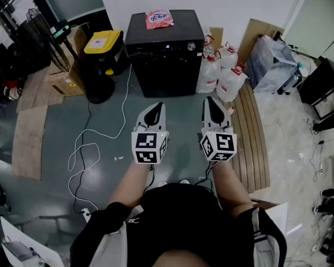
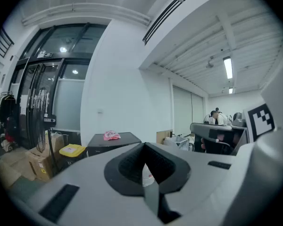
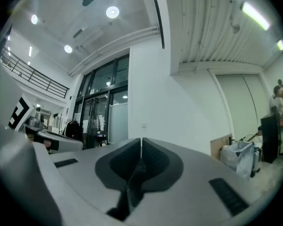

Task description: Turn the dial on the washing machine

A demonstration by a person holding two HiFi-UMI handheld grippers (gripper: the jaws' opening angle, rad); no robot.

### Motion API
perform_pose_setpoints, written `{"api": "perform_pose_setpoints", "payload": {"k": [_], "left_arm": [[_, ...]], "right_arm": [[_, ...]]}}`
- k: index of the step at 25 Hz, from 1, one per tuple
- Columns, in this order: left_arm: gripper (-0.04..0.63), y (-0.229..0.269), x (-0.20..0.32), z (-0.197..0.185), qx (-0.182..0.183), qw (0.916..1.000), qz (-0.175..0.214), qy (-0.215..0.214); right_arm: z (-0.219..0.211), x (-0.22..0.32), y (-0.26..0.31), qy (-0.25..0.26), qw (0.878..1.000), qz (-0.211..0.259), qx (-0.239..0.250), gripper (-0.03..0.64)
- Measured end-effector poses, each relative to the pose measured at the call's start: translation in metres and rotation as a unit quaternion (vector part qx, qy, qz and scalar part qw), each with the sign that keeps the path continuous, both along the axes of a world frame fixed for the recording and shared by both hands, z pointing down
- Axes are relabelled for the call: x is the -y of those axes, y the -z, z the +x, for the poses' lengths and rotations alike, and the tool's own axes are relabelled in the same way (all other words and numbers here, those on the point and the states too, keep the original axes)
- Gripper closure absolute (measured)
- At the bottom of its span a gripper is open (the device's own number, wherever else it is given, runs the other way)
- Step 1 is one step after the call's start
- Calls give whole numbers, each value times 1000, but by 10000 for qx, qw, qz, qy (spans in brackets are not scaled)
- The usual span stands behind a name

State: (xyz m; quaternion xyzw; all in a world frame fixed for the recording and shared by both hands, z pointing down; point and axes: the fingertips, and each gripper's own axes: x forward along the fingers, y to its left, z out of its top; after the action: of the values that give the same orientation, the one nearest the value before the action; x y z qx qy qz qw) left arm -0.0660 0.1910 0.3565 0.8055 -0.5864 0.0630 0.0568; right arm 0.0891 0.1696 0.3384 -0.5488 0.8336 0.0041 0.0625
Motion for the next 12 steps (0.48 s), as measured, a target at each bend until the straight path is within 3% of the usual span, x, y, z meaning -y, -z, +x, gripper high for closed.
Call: {"api": "perform_pose_setpoints", "payload": {"k": [12], "left_arm": [[586,15,-34,-16,-65,9999,106,28]], "right_arm": [[-11,-35,10,-111,9998,153,50,614]]}}
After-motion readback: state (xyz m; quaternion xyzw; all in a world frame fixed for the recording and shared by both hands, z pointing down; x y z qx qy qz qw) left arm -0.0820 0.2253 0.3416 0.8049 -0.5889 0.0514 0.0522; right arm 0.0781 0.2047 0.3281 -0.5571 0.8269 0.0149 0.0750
